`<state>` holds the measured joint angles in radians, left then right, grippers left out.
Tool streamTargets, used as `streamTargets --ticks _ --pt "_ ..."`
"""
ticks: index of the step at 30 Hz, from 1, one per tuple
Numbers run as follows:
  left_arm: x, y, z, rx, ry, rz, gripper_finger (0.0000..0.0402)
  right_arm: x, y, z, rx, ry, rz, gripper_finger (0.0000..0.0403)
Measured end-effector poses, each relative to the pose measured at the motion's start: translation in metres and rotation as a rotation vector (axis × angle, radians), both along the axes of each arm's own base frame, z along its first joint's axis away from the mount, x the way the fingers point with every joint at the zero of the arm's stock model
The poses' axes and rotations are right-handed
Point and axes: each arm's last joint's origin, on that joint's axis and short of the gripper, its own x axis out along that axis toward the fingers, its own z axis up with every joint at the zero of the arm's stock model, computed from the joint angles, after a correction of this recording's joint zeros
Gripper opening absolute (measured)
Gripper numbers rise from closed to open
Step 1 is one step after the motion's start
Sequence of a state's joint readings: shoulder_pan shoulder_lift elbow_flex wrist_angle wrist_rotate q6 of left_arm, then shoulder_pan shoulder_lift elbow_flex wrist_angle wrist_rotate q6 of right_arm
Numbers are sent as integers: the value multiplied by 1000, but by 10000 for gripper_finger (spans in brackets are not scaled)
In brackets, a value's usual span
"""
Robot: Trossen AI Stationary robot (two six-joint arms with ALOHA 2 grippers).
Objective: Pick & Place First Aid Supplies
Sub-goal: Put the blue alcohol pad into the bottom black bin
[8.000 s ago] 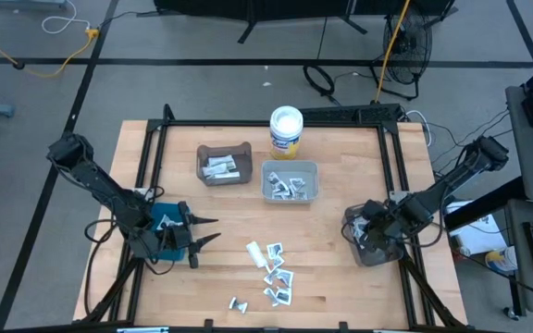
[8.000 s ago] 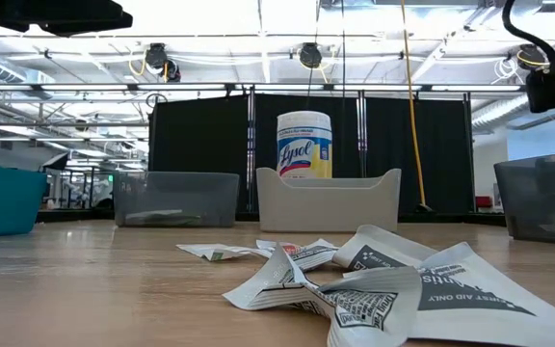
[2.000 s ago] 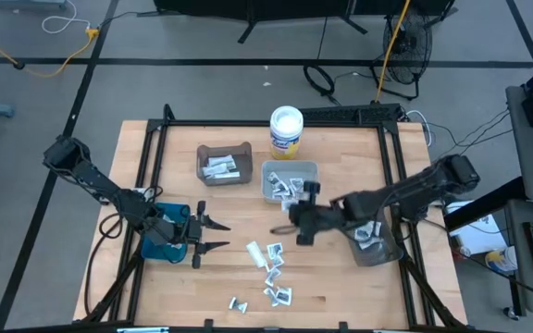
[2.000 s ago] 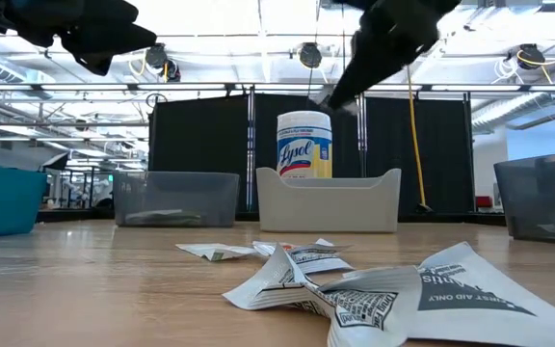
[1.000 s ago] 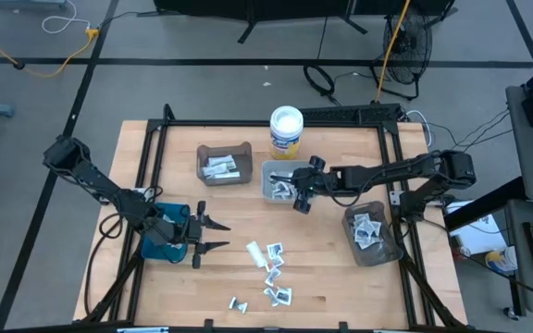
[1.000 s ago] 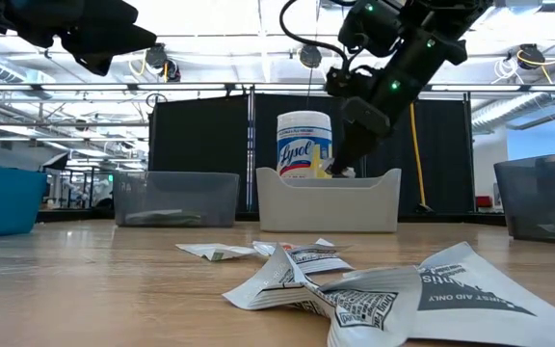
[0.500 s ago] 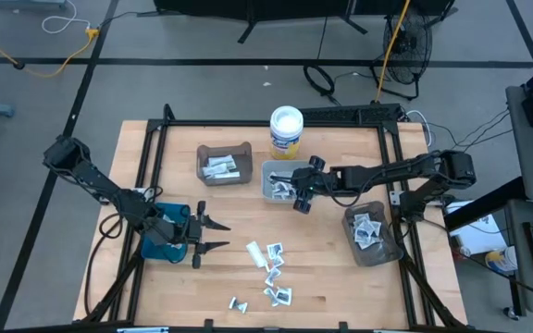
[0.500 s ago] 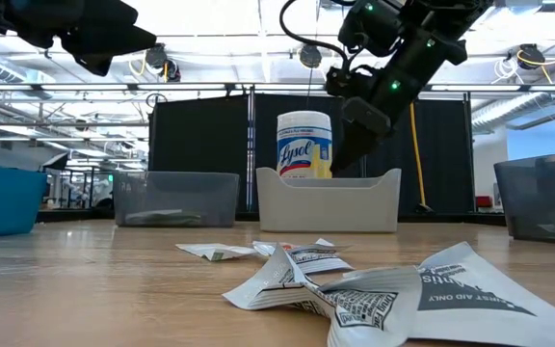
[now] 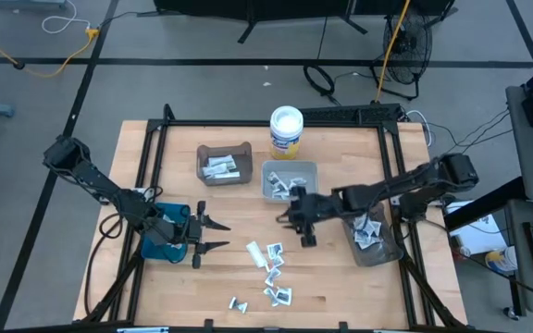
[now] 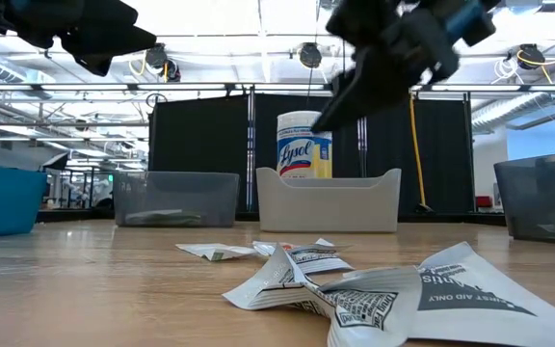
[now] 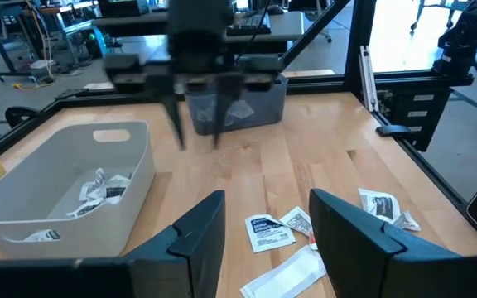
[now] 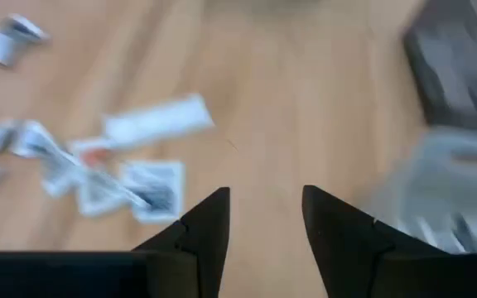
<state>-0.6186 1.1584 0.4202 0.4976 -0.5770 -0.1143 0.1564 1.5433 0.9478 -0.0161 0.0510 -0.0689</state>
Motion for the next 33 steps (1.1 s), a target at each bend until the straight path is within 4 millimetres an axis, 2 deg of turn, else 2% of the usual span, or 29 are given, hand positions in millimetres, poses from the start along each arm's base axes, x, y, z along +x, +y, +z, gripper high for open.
streamTargets --ticks 6,10,13,16,18,26,33 --pt "0 0 0 0 0 0 182 0 35 4 22 -90 101 140" --pt "0 0 0 -1 0 0 182 8 50 -12 54 -90 116 139" --pt "0 1 0 -1 -2 4 182 19 57 -33 70 -101 118 139" --pt "0 1 0 0 -1 6 182 26 59 -56 60 -48 115 140" --pt "0 1 0 0 -1 7 182 28 58 -62 66 -33 104 144" --pt "0 1 0 14 3 5 182 31 58 -62 133 -34 43 183" --pt "0 2 0 20 -2 37 182 28 55 -67 105 23 -20 203"
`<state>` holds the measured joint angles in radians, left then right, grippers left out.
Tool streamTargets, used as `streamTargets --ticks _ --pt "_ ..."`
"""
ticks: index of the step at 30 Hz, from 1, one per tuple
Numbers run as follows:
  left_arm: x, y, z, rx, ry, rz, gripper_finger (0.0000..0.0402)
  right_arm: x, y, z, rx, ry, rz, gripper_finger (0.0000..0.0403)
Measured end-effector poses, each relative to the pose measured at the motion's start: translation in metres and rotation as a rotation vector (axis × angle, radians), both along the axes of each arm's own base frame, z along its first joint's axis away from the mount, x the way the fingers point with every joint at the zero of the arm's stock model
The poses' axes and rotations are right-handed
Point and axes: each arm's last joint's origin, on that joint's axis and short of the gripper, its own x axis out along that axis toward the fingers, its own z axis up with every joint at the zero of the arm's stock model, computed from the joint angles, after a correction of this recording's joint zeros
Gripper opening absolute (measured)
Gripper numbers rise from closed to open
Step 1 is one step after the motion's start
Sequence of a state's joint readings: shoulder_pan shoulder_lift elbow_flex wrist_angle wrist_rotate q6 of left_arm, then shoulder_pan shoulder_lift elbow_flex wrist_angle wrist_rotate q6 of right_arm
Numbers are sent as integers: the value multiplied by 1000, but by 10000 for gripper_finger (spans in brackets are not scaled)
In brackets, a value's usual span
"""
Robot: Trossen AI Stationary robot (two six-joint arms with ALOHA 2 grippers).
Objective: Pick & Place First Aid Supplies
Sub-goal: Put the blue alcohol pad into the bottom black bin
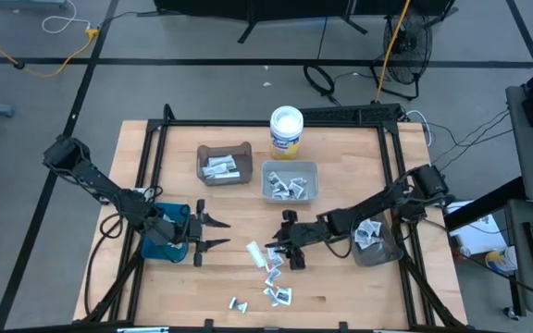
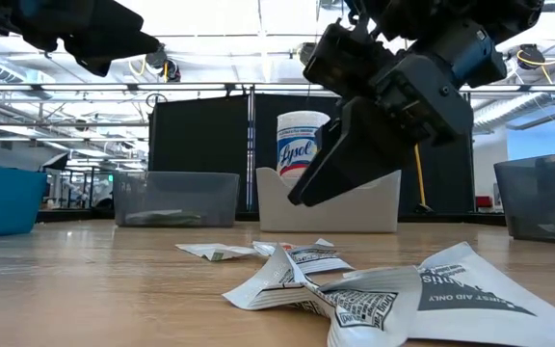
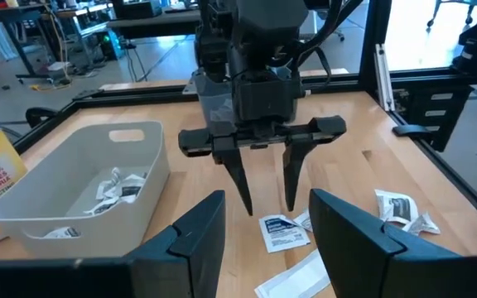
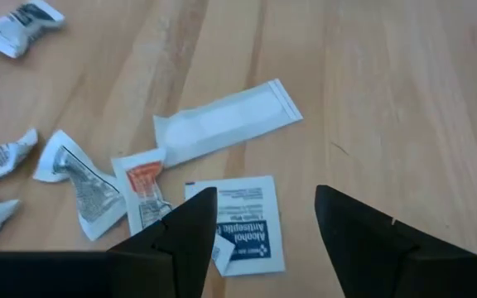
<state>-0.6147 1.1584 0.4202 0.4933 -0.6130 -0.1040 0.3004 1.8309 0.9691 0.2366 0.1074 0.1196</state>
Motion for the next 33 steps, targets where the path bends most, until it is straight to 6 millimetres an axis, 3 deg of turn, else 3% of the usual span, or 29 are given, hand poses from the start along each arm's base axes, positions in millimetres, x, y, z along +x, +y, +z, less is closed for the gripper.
streamTargets --ticks 22,33 --pt "0 0 0 -10 0 2 182 -4 3 -4 -18 52 17 192" --pt "0 0 0 -9 1 1 182 0 4 -28 -19 91 42 189"
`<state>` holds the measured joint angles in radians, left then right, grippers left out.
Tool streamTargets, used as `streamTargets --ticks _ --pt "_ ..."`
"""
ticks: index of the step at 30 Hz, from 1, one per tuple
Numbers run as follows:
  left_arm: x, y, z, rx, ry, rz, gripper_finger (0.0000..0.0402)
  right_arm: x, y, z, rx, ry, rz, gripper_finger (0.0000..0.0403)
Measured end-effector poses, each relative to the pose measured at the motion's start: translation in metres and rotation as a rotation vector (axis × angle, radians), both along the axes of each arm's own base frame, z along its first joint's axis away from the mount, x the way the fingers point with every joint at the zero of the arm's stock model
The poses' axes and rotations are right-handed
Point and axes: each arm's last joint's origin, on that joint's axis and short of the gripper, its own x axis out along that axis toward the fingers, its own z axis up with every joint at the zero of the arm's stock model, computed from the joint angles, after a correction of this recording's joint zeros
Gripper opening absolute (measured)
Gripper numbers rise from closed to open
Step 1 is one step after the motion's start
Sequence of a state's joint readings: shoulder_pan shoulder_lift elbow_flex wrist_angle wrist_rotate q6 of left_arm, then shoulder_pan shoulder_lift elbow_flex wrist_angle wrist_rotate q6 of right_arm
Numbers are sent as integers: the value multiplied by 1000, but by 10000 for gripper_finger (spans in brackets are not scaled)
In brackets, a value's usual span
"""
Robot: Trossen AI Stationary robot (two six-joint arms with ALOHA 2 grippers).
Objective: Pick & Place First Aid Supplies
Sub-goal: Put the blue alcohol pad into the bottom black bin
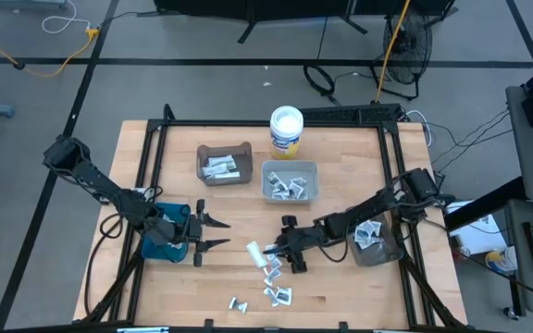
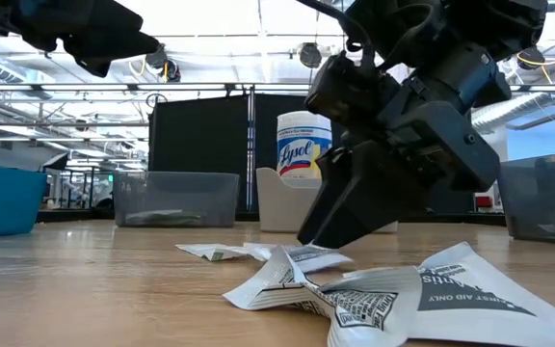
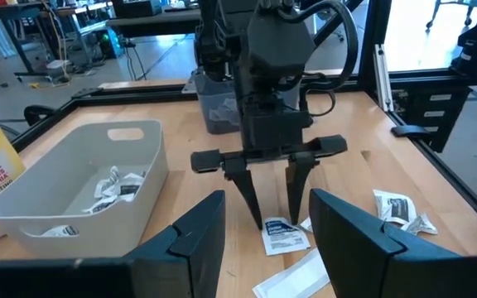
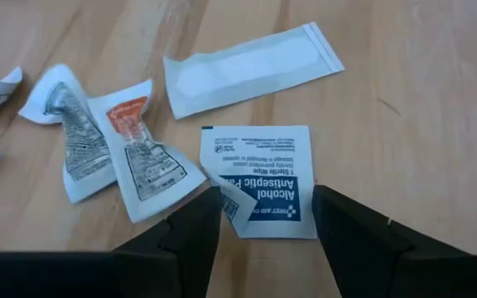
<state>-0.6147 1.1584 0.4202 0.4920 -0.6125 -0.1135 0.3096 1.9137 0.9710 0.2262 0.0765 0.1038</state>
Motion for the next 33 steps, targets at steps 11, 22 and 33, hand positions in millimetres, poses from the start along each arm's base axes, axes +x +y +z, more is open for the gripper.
streamTargets --ticks 11,22,33 --pt "1 -4 -8 -34 65 -95 182 -6 -2 -5 -1 89 -32 120" --pt "53 -36 -26 131 132 -301 182 -11 -3 0 -21 118 -19 57" --pt "101 -41 -31 275 384 -314 182 -31 -5 26 -65 195 -5 22"
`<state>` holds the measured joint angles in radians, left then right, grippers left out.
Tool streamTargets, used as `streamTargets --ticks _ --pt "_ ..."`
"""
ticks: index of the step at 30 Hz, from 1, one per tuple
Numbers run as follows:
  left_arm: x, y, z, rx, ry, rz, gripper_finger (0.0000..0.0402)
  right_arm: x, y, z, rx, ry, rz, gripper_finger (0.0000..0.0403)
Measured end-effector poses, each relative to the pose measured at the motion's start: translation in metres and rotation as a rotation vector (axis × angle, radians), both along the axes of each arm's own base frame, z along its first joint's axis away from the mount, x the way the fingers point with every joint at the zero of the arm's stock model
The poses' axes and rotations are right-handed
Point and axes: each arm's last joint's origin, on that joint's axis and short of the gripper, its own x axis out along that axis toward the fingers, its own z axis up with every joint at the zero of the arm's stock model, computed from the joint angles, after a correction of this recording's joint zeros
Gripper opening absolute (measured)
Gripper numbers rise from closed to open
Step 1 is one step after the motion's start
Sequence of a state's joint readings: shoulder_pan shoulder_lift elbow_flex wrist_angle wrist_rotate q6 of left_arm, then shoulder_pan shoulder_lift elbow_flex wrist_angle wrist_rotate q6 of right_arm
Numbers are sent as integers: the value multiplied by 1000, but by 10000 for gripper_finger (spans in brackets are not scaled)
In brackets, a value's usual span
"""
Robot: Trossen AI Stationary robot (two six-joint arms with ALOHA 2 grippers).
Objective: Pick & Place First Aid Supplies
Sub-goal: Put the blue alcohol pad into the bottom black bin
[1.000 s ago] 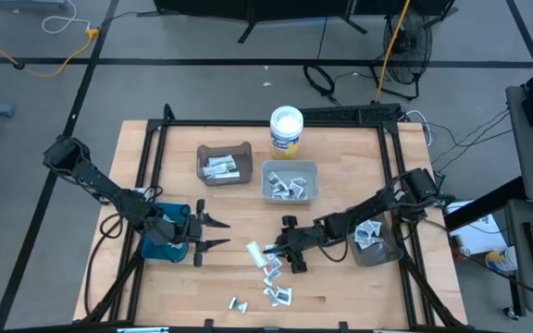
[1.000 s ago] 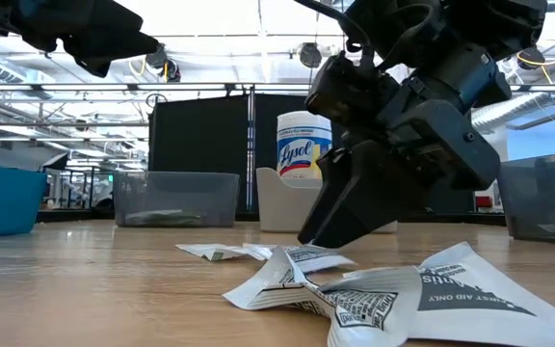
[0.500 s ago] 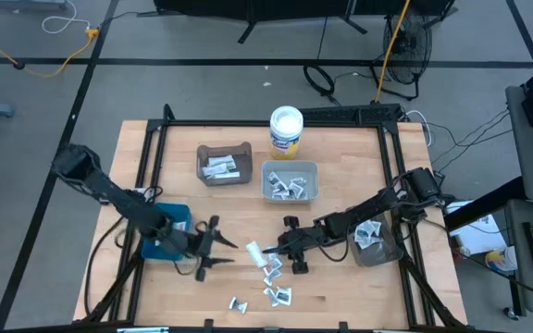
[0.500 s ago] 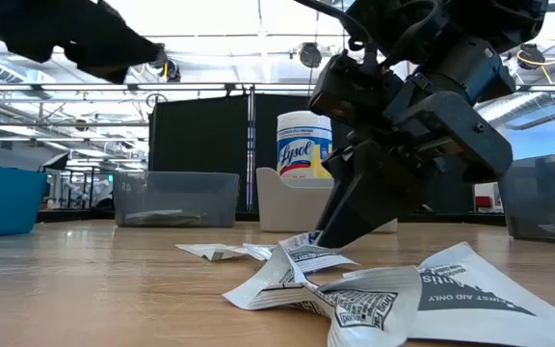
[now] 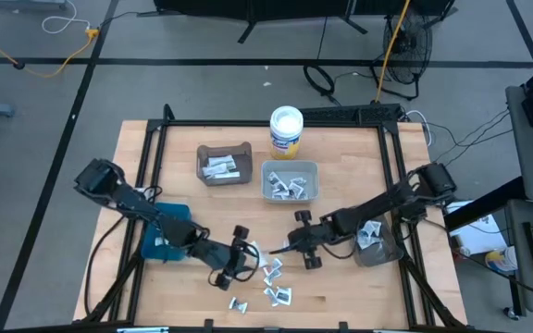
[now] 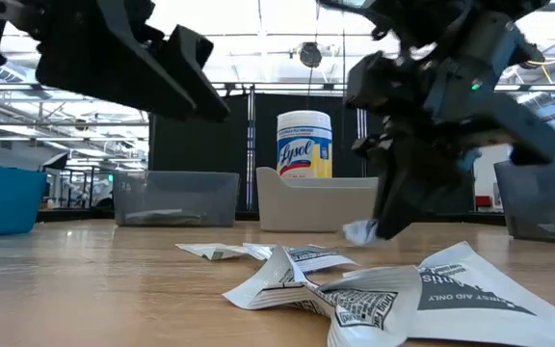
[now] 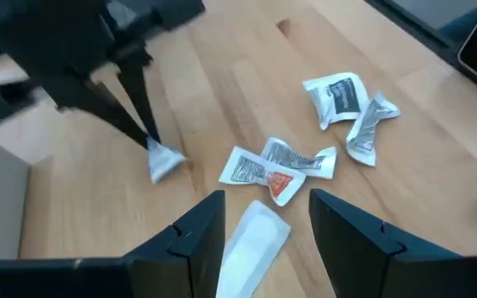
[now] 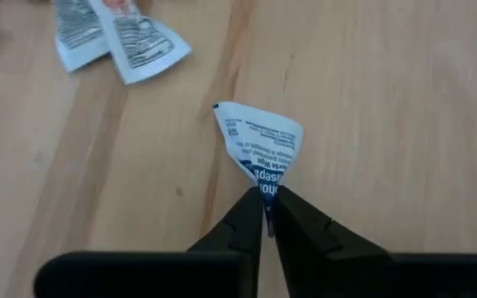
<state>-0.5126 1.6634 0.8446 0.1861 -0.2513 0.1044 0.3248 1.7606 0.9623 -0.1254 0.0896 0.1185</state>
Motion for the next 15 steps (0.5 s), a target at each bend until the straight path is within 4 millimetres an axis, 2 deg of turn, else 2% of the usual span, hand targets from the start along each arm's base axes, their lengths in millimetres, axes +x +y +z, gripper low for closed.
streamTargets --ticks 9,15 --pt "5 21 -6 -17 101 82 182 -33 7 23 -13 -81 -13 4" --pt "9 31 -7 -48 132 62 182 -68 10 41 12 -150 -14 4"
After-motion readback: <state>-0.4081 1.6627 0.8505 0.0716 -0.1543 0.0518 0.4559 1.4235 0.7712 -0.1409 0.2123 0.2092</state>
